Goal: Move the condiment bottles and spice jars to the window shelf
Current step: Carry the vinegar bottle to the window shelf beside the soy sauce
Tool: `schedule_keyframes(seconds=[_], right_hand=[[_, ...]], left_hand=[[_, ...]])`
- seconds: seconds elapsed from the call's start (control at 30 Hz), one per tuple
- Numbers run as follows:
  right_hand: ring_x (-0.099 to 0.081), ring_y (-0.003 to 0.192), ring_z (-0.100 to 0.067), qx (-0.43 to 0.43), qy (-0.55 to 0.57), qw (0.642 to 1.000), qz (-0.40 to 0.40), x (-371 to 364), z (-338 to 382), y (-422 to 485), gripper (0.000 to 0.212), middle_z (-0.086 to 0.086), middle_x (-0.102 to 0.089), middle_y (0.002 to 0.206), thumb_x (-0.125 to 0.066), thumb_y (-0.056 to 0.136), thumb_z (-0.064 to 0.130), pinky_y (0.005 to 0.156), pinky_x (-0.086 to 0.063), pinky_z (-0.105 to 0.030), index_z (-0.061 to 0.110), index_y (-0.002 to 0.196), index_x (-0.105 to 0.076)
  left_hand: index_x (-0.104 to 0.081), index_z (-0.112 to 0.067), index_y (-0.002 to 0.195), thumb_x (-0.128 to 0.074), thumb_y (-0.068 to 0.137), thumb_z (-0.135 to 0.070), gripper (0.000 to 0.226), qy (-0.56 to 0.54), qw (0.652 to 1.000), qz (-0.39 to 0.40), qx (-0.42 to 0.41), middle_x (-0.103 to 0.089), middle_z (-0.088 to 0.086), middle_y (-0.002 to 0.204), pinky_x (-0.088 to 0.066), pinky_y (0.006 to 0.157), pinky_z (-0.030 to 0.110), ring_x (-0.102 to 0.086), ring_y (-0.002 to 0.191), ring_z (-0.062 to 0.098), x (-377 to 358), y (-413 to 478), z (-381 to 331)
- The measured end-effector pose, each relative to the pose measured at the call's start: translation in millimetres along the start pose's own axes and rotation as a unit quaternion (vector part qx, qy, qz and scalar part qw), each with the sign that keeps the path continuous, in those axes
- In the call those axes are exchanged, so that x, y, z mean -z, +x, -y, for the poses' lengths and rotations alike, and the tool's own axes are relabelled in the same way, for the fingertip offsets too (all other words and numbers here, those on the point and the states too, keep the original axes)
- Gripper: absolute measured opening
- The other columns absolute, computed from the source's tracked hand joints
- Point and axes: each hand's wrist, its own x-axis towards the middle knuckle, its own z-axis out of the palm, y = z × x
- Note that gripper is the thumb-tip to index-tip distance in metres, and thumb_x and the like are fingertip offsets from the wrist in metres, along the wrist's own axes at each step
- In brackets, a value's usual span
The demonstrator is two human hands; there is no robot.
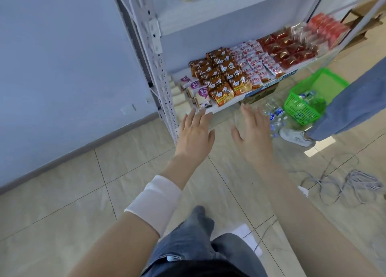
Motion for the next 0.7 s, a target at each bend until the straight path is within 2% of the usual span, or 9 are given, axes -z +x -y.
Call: schedule_keyframes(seconds=[0.1, 0.23, 0.37, 0.53, 0.7], right_hand=[[-0.026, 0.137, -0.043, -0.016, 0.025, 0.999, -0.027, 21.0, -26.5, 38.0, 0.056, -0.022, -0.041, 0.142, -0.053, 0.089, 0.026, 0.109, -0.024, -0.061, 0.002, 0.138, -0.04], [-0.03, 0.136, -0.041, -0.011, 0.035, 0.998, -0.044, 50.5, -75.2, 93.0, 0.065, -0.02, -0.043, 0.141, -0.035, 0.087, 0.044, 0.109, -0.026, -0.058, 0.002, 0.137, -0.041], [-0.024, 0.139, -0.04, 0.018, 0.047, 0.996, -0.068, 84.7, -122.4, 147.2, 0.058, -0.019, -0.044, 0.141, -0.047, 0.088, 0.034, 0.11, -0.024, -0.058, 0.003, 0.137, -0.041], [-0.028, 0.136, -0.043, 0.067, 0.059, 0.993, -0.074, 126.9, -169.7, 203.0, 0.059, -0.02, -0.048, 0.137, -0.042, 0.088, 0.037, 0.11, -0.026, -0.058, 0.0, 0.134, -0.044], [-0.028, 0.137, -0.04, 0.075, 0.099, 0.989, -0.083, 150.2, -192.1, 250.5, 0.059, -0.019, -0.047, 0.138, -0.045, 0.089, 0.036, 0.108, -0.028, -0.059, 0.001, 0.136, -0.041]], left_hand=[[-0.033, -0.014, 0.141, -0.047, 0.094, -0.022, 0.049, 0.014, 0.999, -0.014, -0.033, -0.029, 0.007, 0.151, -0.004, 0.116, 0.037, -0.015, 0.143, 0.026, -3.0, 50.1, -29.3], [-0.041, -0.011, 0.137, -0.053, 0.091, -0.019, 0.048, 0.021, 0.997, -0.043, -0.055, -0.037, 0.009, 0.147, -0.009, 0.116, 0.04, -0.023, 0.141, 0.028, -19.8, 112.4, -72.1], [-0.051, -0.006, 0.129, -0.06, 0.086, -0.015, 0.045, 0.019, 0.994, -0.095, -0.055, -0.048, 0.014, 0.138, -0.017, 0.112, 0.045, -0.035, 0.135, 0.035, -35.0, 171.2, -122.5], [-0.05, -0.007, 0.129, -0.054, 0.088, -0.019, 0.043, 0.01, 0.991, -0.134, -0.021, -0.048, 0.015, 0.138, -0.018, 0.113, 0.048, -0.034, 0.135, 0.036, -40.7, 228.7, -175.0], [-0.047, -0.009, 0.132, -0.051, 0.092, -0.023, 0.043, 0.009, 0.989, -0.15, 0.001, -0.044, 0.011, 0.142, -0.013, 0.115, 0.043, -0.029, 0.138, 0.031, -38.3, 275.0, -202.6]])
